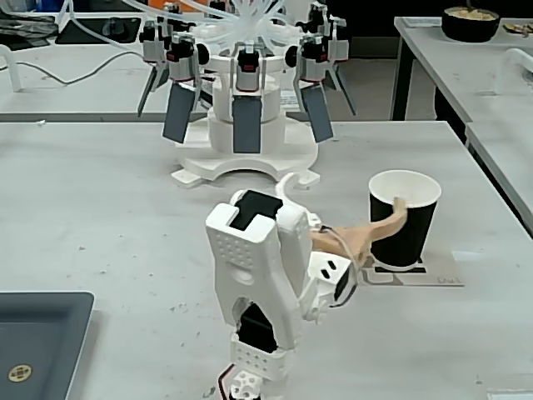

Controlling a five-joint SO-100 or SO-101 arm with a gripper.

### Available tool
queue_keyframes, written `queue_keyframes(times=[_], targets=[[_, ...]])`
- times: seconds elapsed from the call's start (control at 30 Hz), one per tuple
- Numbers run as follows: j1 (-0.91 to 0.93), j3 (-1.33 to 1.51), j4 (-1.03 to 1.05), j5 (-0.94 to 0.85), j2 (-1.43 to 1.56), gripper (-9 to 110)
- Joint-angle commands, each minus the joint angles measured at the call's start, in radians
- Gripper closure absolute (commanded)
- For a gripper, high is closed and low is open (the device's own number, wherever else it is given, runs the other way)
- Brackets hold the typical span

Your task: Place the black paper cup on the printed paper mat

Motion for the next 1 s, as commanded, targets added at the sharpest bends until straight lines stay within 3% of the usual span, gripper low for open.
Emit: queue_keyframes(times=[0.0,0.57,0.97], targets=[[-0.078,0.020,-0.021,-0.008,0.083,58],[-0.489,0.025,0.075,-0.034,0.170,68],[-0.578,-0.365,0.196,-0.034,-0.098,69]])
